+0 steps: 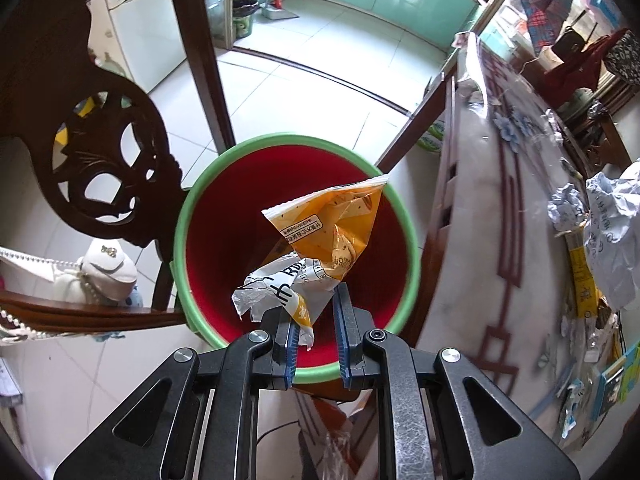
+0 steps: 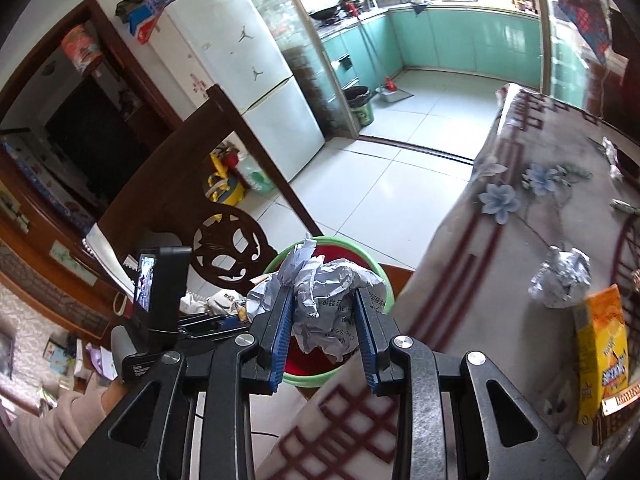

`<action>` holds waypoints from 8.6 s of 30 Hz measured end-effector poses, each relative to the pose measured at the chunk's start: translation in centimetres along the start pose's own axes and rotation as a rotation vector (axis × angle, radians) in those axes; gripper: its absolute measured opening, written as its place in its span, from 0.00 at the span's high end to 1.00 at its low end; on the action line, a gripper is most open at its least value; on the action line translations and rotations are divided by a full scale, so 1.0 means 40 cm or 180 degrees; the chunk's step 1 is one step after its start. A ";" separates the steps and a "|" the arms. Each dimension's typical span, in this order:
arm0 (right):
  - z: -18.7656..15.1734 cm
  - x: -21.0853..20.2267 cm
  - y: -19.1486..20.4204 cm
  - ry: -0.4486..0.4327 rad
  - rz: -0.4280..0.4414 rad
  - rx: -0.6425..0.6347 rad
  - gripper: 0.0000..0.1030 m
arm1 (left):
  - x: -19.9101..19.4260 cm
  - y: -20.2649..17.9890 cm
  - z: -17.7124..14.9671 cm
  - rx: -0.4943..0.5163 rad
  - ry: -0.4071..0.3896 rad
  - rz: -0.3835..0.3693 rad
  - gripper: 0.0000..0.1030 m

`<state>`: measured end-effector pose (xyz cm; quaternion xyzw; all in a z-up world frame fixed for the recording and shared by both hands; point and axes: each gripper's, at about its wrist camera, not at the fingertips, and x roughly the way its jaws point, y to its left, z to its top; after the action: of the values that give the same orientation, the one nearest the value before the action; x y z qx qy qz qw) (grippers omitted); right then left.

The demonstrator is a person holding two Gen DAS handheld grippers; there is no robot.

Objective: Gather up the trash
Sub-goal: 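Carry the wrapper and crumpled paper over the red bucket with both tools, then open both tools to drop the wrapper and paper into the bucket, then grasp the blue-white snack packet with the left tool while the right tool grasps crumpled brown paper, then carry the packet and brown paper over the red bucket with both tools, then open both tools to drop the snack packet and brown paper into the bucket, then grasp the clear plastic bottle with the right tool while the left tool moves to the table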

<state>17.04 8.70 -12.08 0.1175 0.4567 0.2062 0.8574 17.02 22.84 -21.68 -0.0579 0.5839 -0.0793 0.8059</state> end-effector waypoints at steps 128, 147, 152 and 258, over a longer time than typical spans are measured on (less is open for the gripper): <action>-0.384 -0.568 -0.650 -0.0201 -0.1310 0.0962 0.79 | -0.064 -0.630 -0.290 0.1351 -0.0201 -0.0034 0.97; -0.260 -0.445 -0.443 -0.0249 -0.1231 0.0707 0.79 | -0.098 -0.446 -0.184 0.1329 -0.0297 -0.0097 0.97; -0.227 -0.408 -0.396 -0.0253 -0.1190 0.0668 0.79 | -0.099 -0.390 -0.164 0.1272 -0.0297 -0.0104 0.97; -0.050 0.035 0.010 0.0300 -0.0424 -0.0259 0.49 | 0.018 0.009 -0.038 0.0098 -0.0094 0.0554 0.25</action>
<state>15.99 9.73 -14.05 0.0421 0.4946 0.1724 0.8508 15.83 23.05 -22.89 0.0042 0.5735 -0.0170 0.8190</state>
